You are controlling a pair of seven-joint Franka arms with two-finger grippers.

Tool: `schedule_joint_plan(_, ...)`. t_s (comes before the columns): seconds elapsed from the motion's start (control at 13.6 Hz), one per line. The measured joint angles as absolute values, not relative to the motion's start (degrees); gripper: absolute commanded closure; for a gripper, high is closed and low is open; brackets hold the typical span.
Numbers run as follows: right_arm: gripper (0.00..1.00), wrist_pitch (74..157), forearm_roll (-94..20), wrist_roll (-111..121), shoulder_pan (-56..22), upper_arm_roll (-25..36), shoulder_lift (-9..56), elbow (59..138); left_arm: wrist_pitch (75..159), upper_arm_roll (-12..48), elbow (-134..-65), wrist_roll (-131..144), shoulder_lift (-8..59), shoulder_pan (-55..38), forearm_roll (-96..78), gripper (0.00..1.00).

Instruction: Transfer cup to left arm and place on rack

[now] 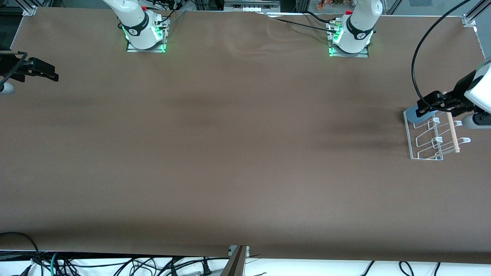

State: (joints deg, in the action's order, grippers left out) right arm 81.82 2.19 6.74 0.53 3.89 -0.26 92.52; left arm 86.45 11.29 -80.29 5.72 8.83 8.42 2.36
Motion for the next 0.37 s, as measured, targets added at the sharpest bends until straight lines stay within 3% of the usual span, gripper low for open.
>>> schedule_joint_plan(0.37,0.00,81.78,2.19,6.74,0.55,4.14,-0.26,92.46,85.29,9.64,-80.31,6.14,9.09,6.69,2.26,0.00)
